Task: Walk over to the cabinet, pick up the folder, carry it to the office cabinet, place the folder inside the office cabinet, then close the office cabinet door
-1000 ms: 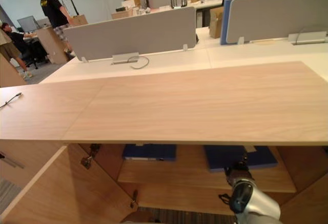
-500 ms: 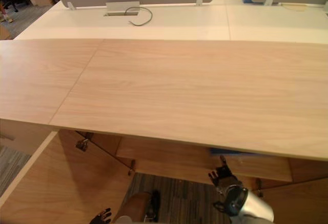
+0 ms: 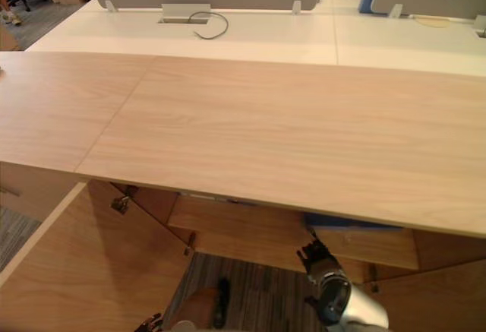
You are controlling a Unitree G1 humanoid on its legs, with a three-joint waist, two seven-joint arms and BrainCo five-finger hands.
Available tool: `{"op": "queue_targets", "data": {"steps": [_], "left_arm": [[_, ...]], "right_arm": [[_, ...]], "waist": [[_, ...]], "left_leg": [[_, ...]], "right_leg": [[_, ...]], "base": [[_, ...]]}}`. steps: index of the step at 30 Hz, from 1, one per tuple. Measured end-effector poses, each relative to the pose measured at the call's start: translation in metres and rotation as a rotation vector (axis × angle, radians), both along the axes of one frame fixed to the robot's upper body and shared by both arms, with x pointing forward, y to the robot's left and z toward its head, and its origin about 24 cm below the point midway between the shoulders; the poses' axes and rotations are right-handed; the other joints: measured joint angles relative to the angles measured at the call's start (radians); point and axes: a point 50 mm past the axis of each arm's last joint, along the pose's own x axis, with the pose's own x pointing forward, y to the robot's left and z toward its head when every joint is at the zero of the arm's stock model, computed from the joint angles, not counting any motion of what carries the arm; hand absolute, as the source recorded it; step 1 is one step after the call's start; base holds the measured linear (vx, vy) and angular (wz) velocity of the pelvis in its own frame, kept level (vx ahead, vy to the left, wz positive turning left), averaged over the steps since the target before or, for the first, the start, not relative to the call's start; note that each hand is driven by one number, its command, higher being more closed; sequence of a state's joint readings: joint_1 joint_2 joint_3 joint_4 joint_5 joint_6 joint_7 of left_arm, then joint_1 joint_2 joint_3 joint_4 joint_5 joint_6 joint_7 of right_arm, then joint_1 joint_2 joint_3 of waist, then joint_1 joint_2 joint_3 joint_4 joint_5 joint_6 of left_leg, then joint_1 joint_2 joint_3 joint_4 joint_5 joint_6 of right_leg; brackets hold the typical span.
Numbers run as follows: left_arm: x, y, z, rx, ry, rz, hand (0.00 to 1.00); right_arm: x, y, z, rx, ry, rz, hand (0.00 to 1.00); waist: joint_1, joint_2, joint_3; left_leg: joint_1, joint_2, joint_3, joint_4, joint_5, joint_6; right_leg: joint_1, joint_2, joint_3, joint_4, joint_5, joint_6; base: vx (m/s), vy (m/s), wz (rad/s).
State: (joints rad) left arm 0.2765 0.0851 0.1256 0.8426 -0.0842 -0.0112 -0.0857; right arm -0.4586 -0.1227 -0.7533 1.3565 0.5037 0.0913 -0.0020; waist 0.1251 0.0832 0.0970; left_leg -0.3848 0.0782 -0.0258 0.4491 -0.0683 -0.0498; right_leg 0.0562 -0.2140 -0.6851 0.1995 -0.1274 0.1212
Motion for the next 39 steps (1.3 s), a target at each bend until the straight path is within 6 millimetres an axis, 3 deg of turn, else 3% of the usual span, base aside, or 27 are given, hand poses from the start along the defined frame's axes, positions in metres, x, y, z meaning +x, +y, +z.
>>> {"op": "queue_targets", "data": {"steps": [3, 8, 10, 12, 14, 18, 22, 30, 34, 35, 36, 39], "left_arm": [[-0.004, 0.002, -0.002, 0.001, 0.008, 0.019, 0.00], [-0.012, 0.007, -0.002, 0.014, 0.008, 0.032, 0.00], [-0.014, 0.007, -0.002, 0.012, -0.001, 0.045, 0.00], [-0.017, 0.004, -0.002, 0.012, -0.006, 0.073, 0.00], [-0.017, 0.005, -0.001, 0.017, -0.017, 0.070, 0.00], [-0.018, 0.008, 0.003, 0.034, -0.042, 0.072, 0.00], [-0.033, 0.013, 0.004, 0.050, -0.022, 0.092, 0.00], [-0.049, 0.013, -0.001, 0.046, 0.037, 0.131, 0.00], [-0.053, 0.011, -0.003, 0.041, 0.053, 0.179, 0.00], [-0.055, 0.010, -0.003, 0.040, 0.059, 0.193, 0.00], [-0.057, 0.008, -0.004, 0.037, 0.070, 0.204, 0.00], [-0.059, 0.007, -0.006, 0.039, 0.091, 0.204, 0.00]], "right_arm": [[-0.014, 0.016, -0.011, -0.029, 0.044, 0.090, 0.00], [-0.049, 0.037, -0.031, -0.080, 0.153, 0.237, 0.00], [-0.067, 0.039, -0.038, -0.080, 0.196, 0.241, 0.00], [-0.090, 0.035, -0.046, -0.088, 0.243, 0.219, 0.00], [-0.105, 0.029, -0.049, -0.108, 0.267, 0.191, 0.00], [-0.109, 0.031, -0.049, -0.144, 0.258, 0.209, 0.00], [-0.112, 0.044, -0.049, -0.164, 0.241, 0.282, 0.00], [-0.106, 0.043, -0.046, -0.196, 0.222, 0.311, 0.00], [-0.100, 0.039, -0.043, -0.221, 0.209, 0.287, 0.00], [-0.098, 0.039, -0.042, -0.224, 0.205, 0.287, 0.00], [-0.101, 0.036, -0.042, -0.233, 0.213, 0.286, 0.00], [-0.107, 0.029, -0.044, -0.225, 0.235, 0.227, 0.00]], "waist": [[-0.005, -0.016, 0.006], [-0.025, -0.035, 0.008], [-0.026, -0.038, 0.010], [-0.025, -0.039, 0.010], [-0.025, -0.048, 0.010], [-0.025, -0.078, 0.013], [-0.028, -0.117, -0.030], [-0.031, -0.122, -0.048], [-0.032, -0.097, -0.052], [-0.029, -0.083, -0.050], [-0.034, -0.076, -0.049], [-0.034, -0.067, -0.056]], "left_leg": [[0.040, 0.014, 0.001, -0.059, 0.026, -0.016], [0.060, 0.045, -0.001, -0.111, 0.057, -0.042], [0.060, 0.055, -0.020, -0.080, 0.030, -0.059], [0.059, 0.054, -0.099, 0.012, -0.055, -0.080], [0.060, 0.053, -0.116, 0.057, -0.095, -0.084], [0.060, 0.045, -0.084, 0.101, -0.141, -0.081], [0.077, 0.025, 0.007, 0.051, -0.144, -0.043], [0.193, 0.073, 0.257, -0.008, -0.160, -0.017], [0.259, 0.119, 0.360, -0.024, -0.175, 0.002], [0.277, 0.139, 0.404, -0.035, -0.176, 0.008], [0.300, 0.140, 0.427, -0.043, -0.175, 0.010], [0.341, 0.146, 0.475, -0.076, -0.157, -0.003]], "right_leg": [[0.039, 0.043, 0.001, -0.091, 0.038, -0.016], [0.040, 0.084, 0.009, -0.125, 0.048, -0.033], [0.039, 0.097, 0.031, -0.124, 0.047, -0.039], [0.047, 0.113, 0.083, -0.118, 0.046, -0.039], [0.043, 0.117, 0.118, -0.106, 0.046, -0.038], [0.014, 0.087, 0.175, -0.070, 0.046, -0.038], [-0.068, 0.041, 0.277, -0.056, 0.056, -0.043], [-0.149, 0.039, 0.492, -0.050, 0.120, -0.051], [-0.196, 0.036, 0.321, 0.006, 0.190, -0.098], [-0.187, 0.024, 0.255, 0.030, 0.160, -0.134], [-0.192, -0.036, 0.171, 0.174, 0.086, -0.148], [-0.153, -0.161, 0.053, 0.346, 0.049, -0.158]], "base": [[0.00, -0.066, -0.05], [0.02, -0.077, -0.08], [0.04, -0.008, -0.33], [0.09, 0.136, -0.63], [0.05, 0.150, -0.54], [0.00, 0.201, -0.40], [0.00, 0.142, -0.61], [0.05, 0.044, -0.98], [-0.02, 0.008, -0.93], [-0.08, -0.018, -0.70], [-0.07, -0.009, -0.58], [-0.01, -0.046, -0.52]]}}
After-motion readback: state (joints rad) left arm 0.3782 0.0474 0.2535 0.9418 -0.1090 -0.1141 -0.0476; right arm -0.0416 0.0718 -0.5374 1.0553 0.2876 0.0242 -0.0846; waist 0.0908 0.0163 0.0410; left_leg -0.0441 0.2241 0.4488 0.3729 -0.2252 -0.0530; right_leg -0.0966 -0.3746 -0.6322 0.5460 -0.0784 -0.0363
